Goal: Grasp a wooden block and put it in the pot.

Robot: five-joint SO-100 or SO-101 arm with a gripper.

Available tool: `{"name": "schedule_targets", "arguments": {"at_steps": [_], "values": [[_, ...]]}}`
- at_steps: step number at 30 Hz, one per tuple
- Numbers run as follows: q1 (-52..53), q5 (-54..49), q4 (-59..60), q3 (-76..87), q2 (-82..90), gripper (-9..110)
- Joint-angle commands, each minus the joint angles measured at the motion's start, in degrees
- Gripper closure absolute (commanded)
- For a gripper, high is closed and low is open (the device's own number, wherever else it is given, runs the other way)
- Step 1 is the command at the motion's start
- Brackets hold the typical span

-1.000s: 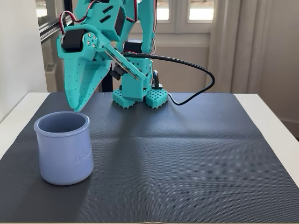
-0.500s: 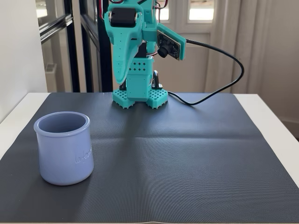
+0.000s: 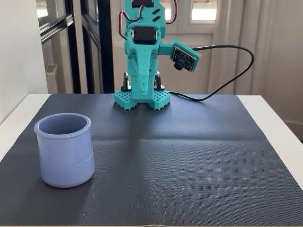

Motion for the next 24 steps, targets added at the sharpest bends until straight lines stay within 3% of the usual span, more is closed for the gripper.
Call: {"name": "schedule_targets", "arguments": {"at_steps": [1,24], "values": [[-2.6,0.1,0.4,2.6,4.3,101],[-7.1,0.4,0.1,11.6,4.3,101]]}}
